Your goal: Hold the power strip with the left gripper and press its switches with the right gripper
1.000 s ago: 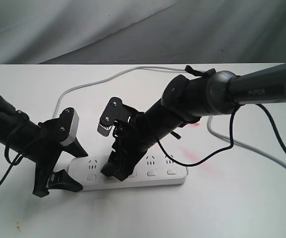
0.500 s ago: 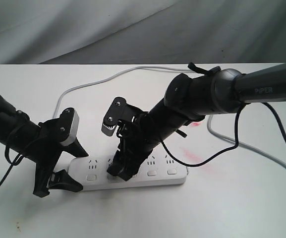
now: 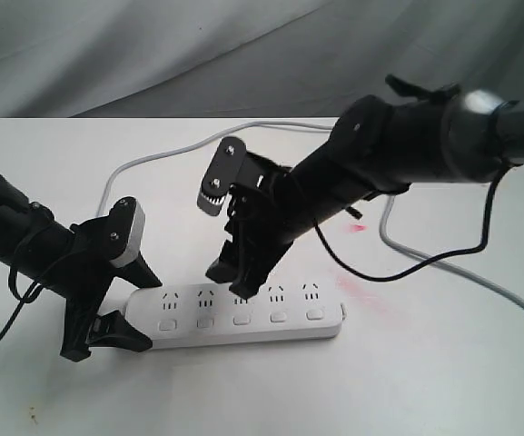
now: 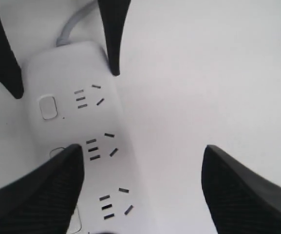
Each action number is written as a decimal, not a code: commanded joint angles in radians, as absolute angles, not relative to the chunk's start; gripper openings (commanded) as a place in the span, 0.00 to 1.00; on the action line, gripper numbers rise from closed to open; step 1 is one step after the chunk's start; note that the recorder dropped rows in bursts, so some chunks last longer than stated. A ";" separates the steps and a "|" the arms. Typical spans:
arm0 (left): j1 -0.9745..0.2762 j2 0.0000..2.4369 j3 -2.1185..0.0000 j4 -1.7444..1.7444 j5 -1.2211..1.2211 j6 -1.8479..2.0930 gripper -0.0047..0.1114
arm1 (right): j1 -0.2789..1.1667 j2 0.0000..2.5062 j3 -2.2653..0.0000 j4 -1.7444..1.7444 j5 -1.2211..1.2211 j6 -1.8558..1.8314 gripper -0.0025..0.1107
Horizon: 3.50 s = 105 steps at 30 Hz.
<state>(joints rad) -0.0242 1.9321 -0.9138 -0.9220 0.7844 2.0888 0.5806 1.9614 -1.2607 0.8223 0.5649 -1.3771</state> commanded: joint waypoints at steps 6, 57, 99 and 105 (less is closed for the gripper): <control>-0.028 1.931 -0.919 -0.925 0.790 2.094 0.41 | 0.511 1.916 -1.253 0.872 0.655 -1.389 0.58; -0.028 1.931 -0.919 -0.925 0.790 2.094 0.41 | 0.528 2.090 -1.253 0.874 0.681 -1.613 0.58; -0.028 1.931 -0.919 -0.925 0.790 2.094 0.41 | 0.512 2.051 -1.253 0.738 0.633 -1.406 0.58; -0.028 1.931 -0.919 -0.925 0.790 2.094 0.41 | 0.510 1.905 -1.253 0.770 0.633 -1.399 0.58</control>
<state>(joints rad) -0.0242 1.9321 -0.9138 -0.9255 0.7844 2.0888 0.5160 1.9768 -1.2569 0.7598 0.6367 -1.3945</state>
